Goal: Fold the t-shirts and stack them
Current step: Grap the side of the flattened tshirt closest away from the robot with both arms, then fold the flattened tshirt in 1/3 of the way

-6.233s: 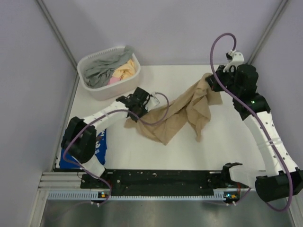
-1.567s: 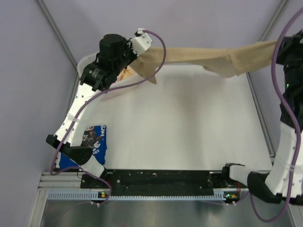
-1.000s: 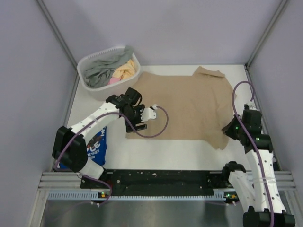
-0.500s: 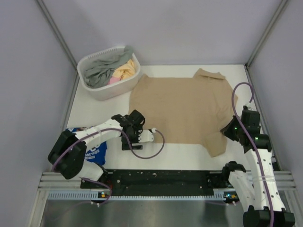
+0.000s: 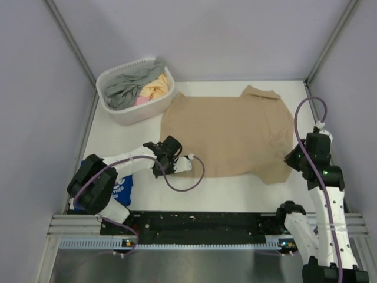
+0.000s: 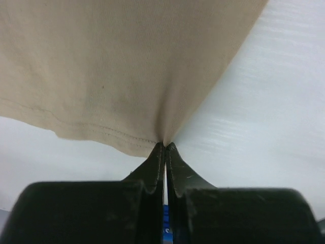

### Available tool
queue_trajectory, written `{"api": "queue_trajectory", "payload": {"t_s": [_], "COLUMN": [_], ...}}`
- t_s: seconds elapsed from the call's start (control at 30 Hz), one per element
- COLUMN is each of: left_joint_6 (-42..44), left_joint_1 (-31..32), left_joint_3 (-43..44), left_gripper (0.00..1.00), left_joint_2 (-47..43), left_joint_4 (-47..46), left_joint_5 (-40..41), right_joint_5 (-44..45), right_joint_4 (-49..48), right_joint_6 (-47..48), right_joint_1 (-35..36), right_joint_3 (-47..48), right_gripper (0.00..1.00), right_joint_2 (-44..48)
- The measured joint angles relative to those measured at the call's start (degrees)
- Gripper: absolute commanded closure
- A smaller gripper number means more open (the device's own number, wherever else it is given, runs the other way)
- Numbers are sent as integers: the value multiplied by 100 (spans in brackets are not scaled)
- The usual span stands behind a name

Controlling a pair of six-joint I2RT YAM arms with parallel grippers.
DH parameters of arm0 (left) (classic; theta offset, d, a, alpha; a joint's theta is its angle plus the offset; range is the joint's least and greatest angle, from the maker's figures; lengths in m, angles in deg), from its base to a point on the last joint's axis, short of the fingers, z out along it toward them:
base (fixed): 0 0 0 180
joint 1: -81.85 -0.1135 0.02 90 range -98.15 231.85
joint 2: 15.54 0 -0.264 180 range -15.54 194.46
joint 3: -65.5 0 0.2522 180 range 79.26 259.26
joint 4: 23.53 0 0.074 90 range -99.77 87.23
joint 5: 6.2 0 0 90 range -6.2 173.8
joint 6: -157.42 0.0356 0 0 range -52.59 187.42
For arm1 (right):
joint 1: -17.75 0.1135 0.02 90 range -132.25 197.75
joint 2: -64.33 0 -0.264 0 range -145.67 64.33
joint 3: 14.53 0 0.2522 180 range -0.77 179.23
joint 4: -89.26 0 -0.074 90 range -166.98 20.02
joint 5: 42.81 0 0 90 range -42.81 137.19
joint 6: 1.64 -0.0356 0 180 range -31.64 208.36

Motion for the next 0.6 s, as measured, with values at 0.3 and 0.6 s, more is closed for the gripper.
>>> {"api": "queue_trajectory", "payload": {"t_s": [0.3, 0.6], "left_joint_6": [-529, -817], "left_joint_1": [-105, -844], "left_joint_3": [365, 2538], "left_gripper": [100, 100], "left_joint_2": [-1801, 199], "left_joint_4": [986, 584], "left_joint_5": [-560, -50], "right_joint_5": [470, 470], "right_joint_4": [433, -1532], "right_joint_6": [140, 216], "right_joint_1": [0, 0], "right_joint_3": [861, 859], "right_gripper": [100, 100], "right_joint_2": [79, -1886]}}
